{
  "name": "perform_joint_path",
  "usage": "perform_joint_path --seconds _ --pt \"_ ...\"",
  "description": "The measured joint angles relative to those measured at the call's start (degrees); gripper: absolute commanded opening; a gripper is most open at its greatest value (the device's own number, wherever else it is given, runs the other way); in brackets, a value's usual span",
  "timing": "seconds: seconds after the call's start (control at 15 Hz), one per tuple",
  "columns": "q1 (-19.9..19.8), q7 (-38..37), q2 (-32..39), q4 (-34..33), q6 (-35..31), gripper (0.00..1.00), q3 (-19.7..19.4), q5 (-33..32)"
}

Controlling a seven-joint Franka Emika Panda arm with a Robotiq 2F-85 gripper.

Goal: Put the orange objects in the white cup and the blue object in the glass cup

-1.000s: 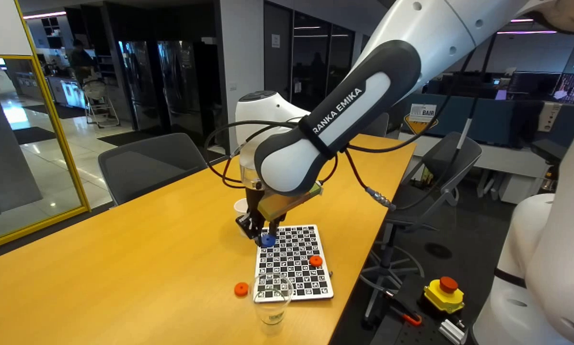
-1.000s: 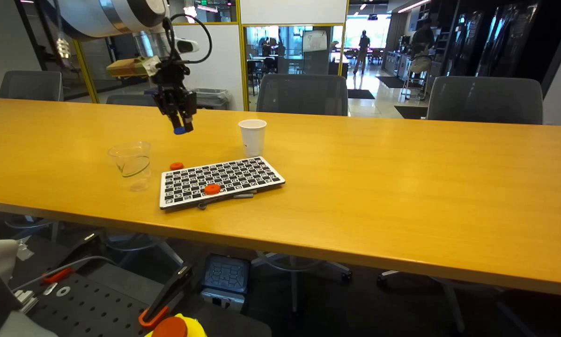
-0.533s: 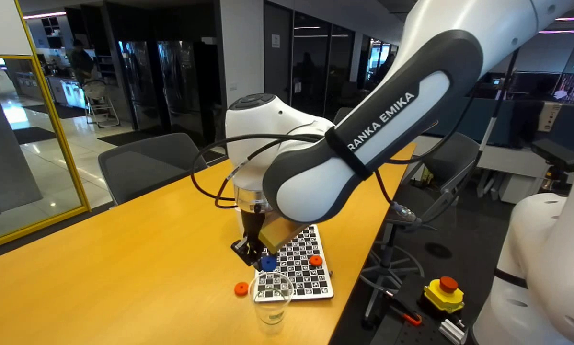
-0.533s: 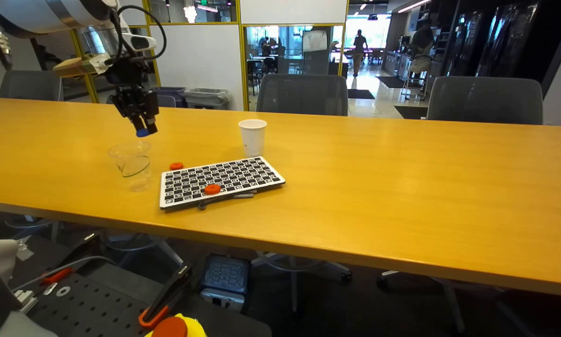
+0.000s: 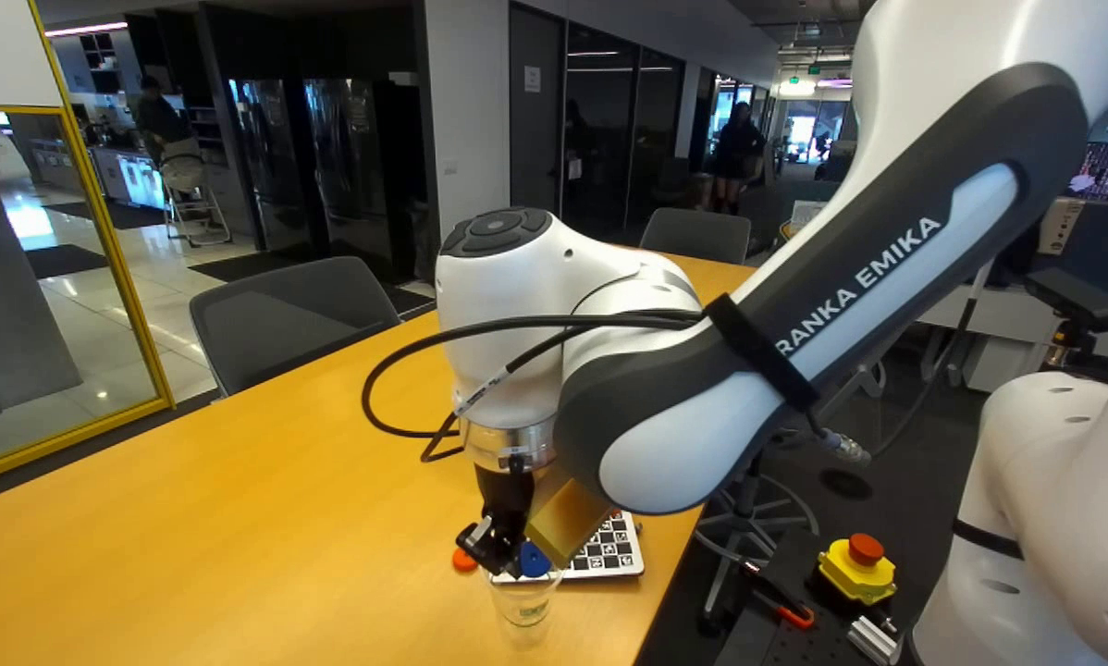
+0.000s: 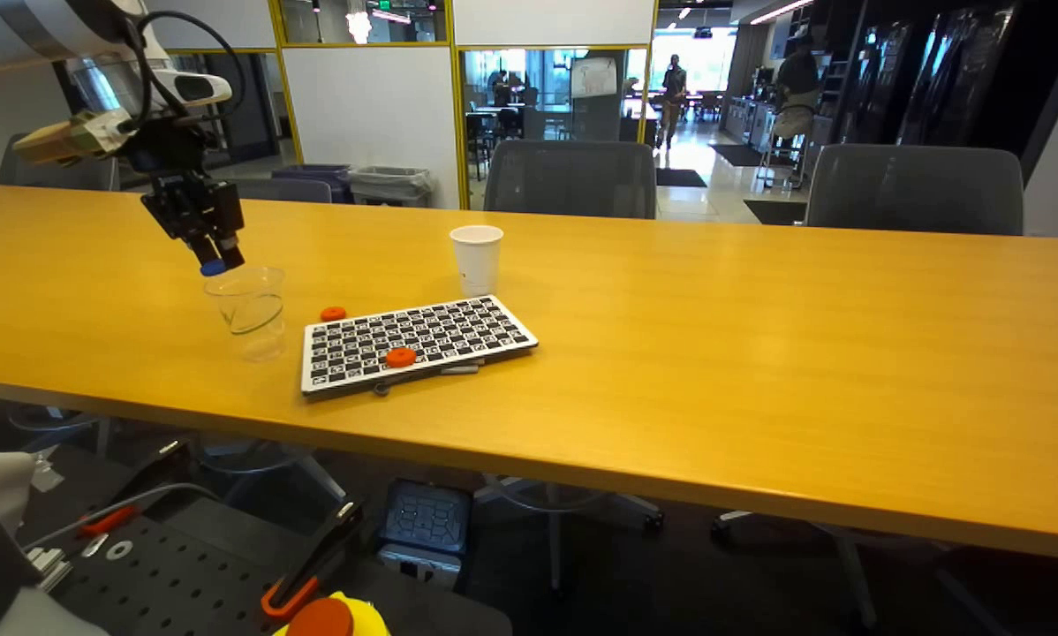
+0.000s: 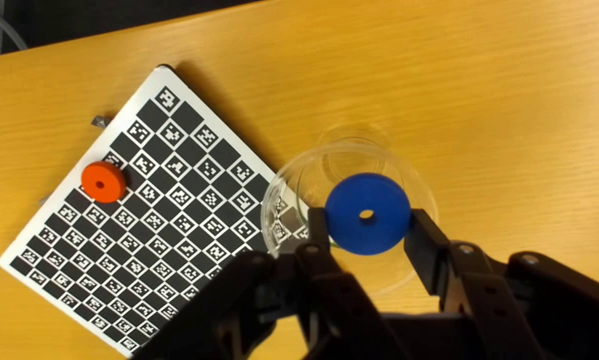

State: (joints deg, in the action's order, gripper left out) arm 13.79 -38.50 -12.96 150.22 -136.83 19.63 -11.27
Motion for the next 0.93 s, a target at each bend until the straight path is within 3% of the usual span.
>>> perform_joint_path --seconds 0.93 --pt "-1.4 0.7 -0.9 0.6 -0.7 0.25 -0.9 0.7"
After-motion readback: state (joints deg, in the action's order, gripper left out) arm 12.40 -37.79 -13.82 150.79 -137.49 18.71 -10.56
